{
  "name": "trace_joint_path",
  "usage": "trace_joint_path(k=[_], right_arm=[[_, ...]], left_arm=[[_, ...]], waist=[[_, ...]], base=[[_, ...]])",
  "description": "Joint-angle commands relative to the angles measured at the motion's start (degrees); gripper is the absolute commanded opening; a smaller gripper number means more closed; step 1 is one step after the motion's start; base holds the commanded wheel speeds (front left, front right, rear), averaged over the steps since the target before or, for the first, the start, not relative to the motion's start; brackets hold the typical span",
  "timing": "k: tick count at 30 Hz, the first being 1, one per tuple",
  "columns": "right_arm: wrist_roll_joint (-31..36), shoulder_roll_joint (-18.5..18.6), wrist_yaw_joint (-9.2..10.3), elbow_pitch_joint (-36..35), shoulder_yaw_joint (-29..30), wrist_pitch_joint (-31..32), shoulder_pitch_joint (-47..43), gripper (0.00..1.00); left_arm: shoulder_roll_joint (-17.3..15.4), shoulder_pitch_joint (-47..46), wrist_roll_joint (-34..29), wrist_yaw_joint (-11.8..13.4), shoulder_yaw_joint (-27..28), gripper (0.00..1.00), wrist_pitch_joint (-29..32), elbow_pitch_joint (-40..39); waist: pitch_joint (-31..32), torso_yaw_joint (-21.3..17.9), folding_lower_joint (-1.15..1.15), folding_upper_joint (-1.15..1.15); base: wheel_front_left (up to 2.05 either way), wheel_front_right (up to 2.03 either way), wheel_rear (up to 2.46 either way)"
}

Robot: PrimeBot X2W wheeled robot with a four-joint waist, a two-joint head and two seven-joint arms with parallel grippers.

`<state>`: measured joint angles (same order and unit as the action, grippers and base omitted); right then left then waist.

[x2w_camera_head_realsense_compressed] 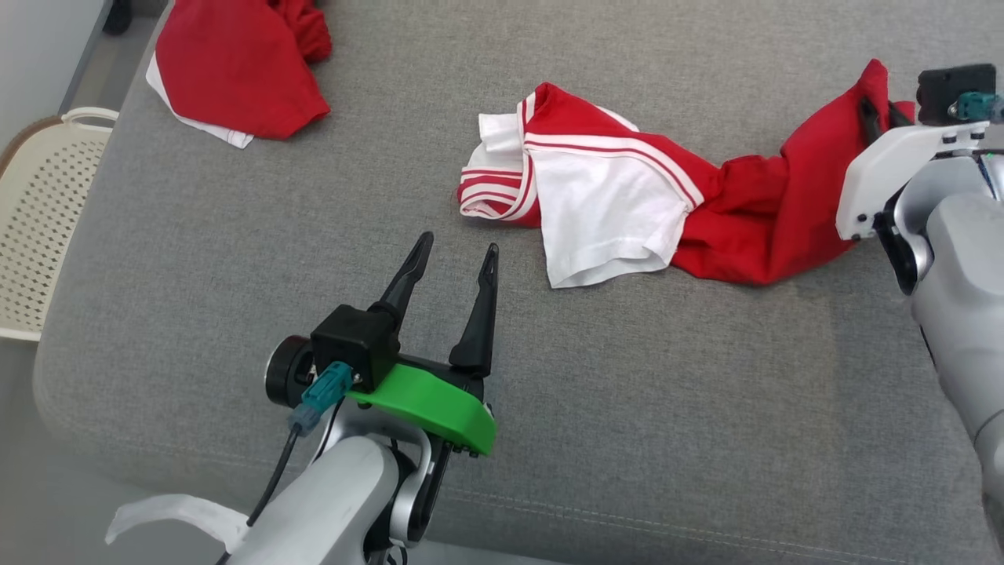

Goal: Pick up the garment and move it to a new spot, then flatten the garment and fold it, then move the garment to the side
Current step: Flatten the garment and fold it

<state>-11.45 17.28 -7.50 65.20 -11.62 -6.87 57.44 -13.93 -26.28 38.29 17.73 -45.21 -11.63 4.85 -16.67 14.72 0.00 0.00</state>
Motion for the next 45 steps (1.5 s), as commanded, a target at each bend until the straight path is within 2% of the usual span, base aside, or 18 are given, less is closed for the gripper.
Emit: trace_joint_path(k=[1, 8, 13, 20, 25, 28, 29, 30, 38, 45], right_arm=[[-0.67, 0.50, 0.02, -0.35, -0.49, -0.51, -1.12, 0.00], [-10.21, 3.21, 0.02, -8.90, -10.02, -5.92, -9.19, 0.00], [-15.54, 7.30, 0.02, -18.23, -16.05, -7.82, -16.60, 0.00], [-17.56, 12.86, 0.02, -28.48, -22.11, -8.29, -26.24, 0.00], [-13.48, 16.50, 0.02, -31.09, -25.37, -8.34, -29.02, 0.01], [-10.82, 17.36, 0.02, -32.12, -26.15, -8.35, -30.48, 0.44], [-10.28, 17.34, 0.02, -32.18, -26.11, -8.35, -31.09, 0.88], [-9.86, 17.22, 0.02, -32.30, -25.93, -8.35, -31.61, 1.00], [-9.14, 16.81, 0.03, -31.59, -24.19, -8.36, -36.28, 1.00], [-12.30, 17.44, 0.02, -31.33, -24.16, -8.36, -38.98, 1.00]], left_arm=[[-0.47, 0.79, 0.27, 0.45, 0.22, 1.00, 0.17, -0.24], [-2.50, 2.46, 0.52, 1.78, 1.24, 1.00, 0.39, -2.10], [-3.70, 4.01, 0.87, 2.95, 1.73, 1.00, 0.76, -3.57], [-4.75, 6.12, 1.84, 3.86, 2.37, 1.00, 0.60, -4.98], [-4.92, 6.87, 1.99, 4.02, 2.15, 1.00, 0.58, -5.20], [-4.90, 7.22, 2.13, 4.09, 2.11, 1.00, 0.44, -4.85], [-4.92, 7.34, 2.21, 4.10, 2.08, 1.00, 0.40, -4.70], [-4.98, 7.38, 2.29, 4.14, 2.08, 1.00, 0.41, -4.59], [-5.36, 8.71, 2.84, 4.51, 2.15, 1.00, 0.17, -4.37], [-5.11, 9.40, 3.15, 4.61, 1.77, 1.00, 0.16, -4.15]], waist=[[1.22, -1.30, 0.00, 0.00], [3.75, -3.41, 0.00, 0.00], [5.32, -4.63, 0.00, 0.00], [6.93, -5.53, 0.00, 0.00], [7.34, -5.34, 0.00, 0.00], [7.77, -5.36, 0.00, 0.00], [8.02, -5.44, 0.00, 0.00], [8.24, -5.56, 0.00, 0.00], [9.96, -7.58, 0.00, 0.00], [11.23, -8.60, 0.00, 0.00]], base=[[0.00, 0.00, 0.00], [0.00, 0.00, 0.00], [0.00, 0.00, 0.00], [0.00, 0.00, 0.00], [0.00, 0.00, 0.00], [0.00, 0.00, 0.00], [0.00, 0.00, 0.00], [0.00, 0.00, 0.00], [0.00, 0.00, 0.00], [0.00, 0.00, 0.00]])
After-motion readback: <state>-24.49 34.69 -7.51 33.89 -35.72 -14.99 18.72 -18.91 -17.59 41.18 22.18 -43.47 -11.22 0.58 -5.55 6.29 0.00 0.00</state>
